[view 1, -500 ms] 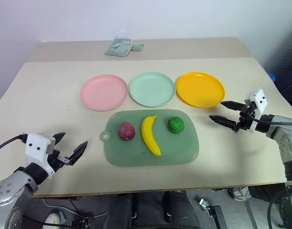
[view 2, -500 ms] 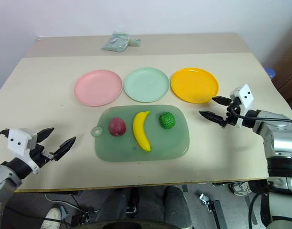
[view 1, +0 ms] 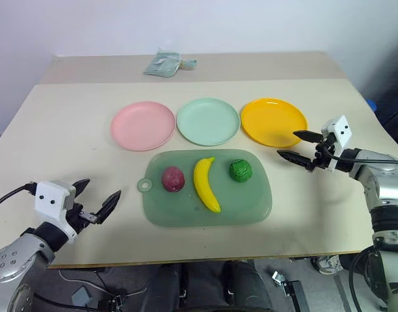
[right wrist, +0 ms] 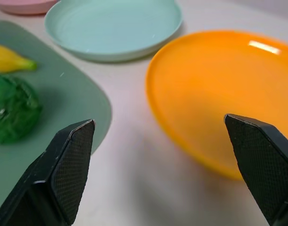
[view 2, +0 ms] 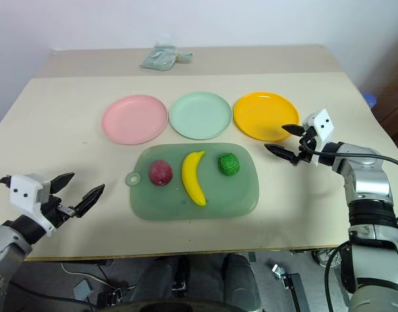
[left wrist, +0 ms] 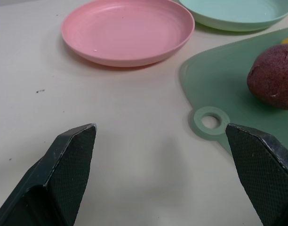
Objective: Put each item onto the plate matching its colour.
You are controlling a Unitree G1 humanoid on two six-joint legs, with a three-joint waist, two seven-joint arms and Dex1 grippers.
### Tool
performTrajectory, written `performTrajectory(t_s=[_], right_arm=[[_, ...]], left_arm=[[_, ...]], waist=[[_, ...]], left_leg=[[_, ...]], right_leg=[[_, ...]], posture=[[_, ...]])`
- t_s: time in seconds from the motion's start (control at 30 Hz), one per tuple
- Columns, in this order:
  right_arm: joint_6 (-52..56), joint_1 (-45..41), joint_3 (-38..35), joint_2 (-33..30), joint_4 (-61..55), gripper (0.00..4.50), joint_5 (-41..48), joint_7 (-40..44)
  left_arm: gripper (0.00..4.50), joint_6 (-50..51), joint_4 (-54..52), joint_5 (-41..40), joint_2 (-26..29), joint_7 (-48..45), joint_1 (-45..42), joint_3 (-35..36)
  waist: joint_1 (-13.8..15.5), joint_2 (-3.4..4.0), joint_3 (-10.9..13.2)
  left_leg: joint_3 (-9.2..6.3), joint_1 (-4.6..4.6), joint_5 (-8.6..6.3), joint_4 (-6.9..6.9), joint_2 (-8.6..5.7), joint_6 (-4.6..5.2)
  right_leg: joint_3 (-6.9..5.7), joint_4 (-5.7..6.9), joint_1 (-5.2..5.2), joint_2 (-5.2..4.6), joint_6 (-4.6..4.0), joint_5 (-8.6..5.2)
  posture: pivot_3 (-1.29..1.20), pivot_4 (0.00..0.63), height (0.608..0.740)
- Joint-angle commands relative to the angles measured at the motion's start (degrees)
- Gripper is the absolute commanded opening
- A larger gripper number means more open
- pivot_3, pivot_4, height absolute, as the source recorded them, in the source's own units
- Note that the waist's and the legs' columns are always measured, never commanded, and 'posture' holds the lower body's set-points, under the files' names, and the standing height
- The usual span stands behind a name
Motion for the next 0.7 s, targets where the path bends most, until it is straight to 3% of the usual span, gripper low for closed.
performTrajectory(t_s=[0.03, 0.2, 0.4, 0.7], right_arm=[[-0.3, 1.6, -2.4, -0.5, -3.5, 4.48, 0.7, -1.4], [4.8, 8.6, -7.6, 0.7, -15.5, 4.48, 2.7, -10.7], [9.1, 16.4, -10.7, 0.9, -28.7, 4.48, 4.1, -16.1], [24.0, 25.4, -14.0, -3.7, -49.1, 4.48, 15.9, -12.4]], left_arm=[[4.50, -0.4, 1.0, -0.5, 0.8, -0.6, -1.9, -0.4], [4.50, 1.0, 6.0, -3.3, 2.7, -4.9, -10.9, -4.9], [4.50, 2.8, 10.7, -5.3, 2.8, -8.4, -21.3, -11.1], [4.50, -0.9, 17.0, -0.7, 4.7, -19.0, -32.2, -23.8]], waist=[[0.0, 0.00, 0.0], [0.7, 0.02, 0.0], [1.1, 0.04, 0.0], [1.1, 0.04, 0.0]], left_leg=[[0.00, 0.00, 0.00, 0.00, 0.00, 0.00], [0.01, 0.00, 0.01, 0.02, 0.00, -0.01], [0.02, 0.00, 0.02, 0.05, -0.02, -0.01], [0.04, 0.00, 0.03, 0.05, -0.02, 0.00]], right_leg=[[0.00, 0.00, 0.00, 0.03, 0.00, 0.00], [0.00, 0.04, -0.01, 0.11, 0.01, 0.01], [-0.05, 0.08, -0.01, 0.15, 0.03, 0.01], [-0.06, 0.08, 0.01, 0.22, 0.04, 0.01]], posture=[[0.00, 0.150, 0.740], [0.00, 0.150, 0.740], [0.00, 0.150, 0.740], [0.00, 0.150, 0.740]])
